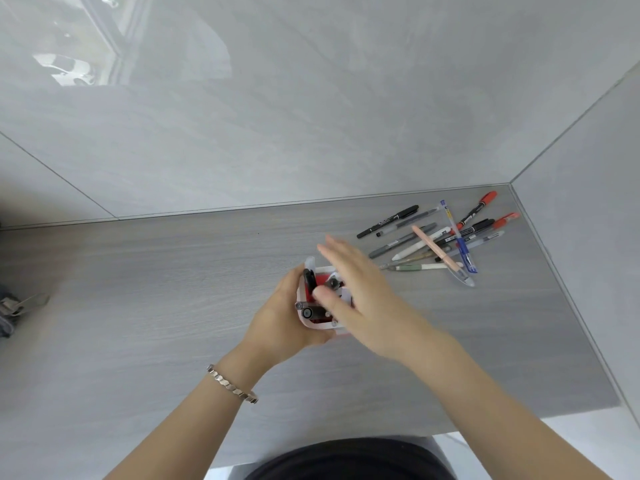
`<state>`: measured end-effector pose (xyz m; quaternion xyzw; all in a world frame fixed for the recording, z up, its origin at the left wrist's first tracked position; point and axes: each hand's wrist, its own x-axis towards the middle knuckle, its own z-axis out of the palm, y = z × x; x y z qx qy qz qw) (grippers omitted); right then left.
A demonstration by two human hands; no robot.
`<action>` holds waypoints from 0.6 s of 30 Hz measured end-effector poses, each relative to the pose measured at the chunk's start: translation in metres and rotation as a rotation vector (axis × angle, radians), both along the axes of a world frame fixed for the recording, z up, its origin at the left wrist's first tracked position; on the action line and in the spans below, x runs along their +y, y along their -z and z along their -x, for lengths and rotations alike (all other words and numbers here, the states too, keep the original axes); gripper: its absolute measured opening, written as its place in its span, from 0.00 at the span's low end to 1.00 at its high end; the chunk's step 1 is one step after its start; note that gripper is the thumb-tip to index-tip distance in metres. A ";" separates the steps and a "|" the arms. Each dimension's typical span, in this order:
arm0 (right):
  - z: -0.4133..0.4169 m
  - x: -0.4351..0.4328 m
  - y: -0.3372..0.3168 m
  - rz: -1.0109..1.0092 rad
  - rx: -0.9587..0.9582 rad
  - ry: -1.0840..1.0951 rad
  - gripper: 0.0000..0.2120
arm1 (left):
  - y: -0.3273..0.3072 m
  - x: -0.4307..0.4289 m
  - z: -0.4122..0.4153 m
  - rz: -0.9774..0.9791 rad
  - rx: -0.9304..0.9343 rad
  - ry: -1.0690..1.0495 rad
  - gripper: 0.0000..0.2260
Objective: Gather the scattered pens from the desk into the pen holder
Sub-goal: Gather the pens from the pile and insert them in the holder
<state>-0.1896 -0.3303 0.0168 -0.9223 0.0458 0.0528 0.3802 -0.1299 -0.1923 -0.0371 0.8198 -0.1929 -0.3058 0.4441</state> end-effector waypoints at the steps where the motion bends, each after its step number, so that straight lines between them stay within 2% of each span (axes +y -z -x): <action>1: 0.004 -0.009 -0.001 -0.041 -0.087 0.073 0.24 | -0.001 0.000 0.001 -0.004 -0.002 0.000 0.42; 2: 0.009 -0.024 0.005 -0.038 -0.129 0.140 0.21 | -0.001 0.000 0.002 -0.007 0.001 0.003 0.42; 4: 0.021 -0.059 0.025 0.009 -0.066 0.299 0.18 | -0.002 0.000 0.003 -0.008 0.012 -0.002 0.39; 7: 0.035 -0.116 0.063 0.128 0.076 0.616 0.21 | -0.001 -0.001 0.006 -0.006 0.021 -0.037 0.38; 9: 0.037 -0.145 0.078 0.195 0.204 0.728 0.24 | -0.001 -0.002 0.008 -0.008 0.015 -0.062 0.39; 13: 0.024 -0.174 0.098 0.308 0.341 0.601 0.32 | -0.006 -0.009 0.015 -0.015 -0.009 -0.097 0.39; 18: 0.014 -0.178 0.115 0.412 0.283 0.546 0.26 | -0.016 -0.025 0.026 0.009 -0.048 -0.157 0.38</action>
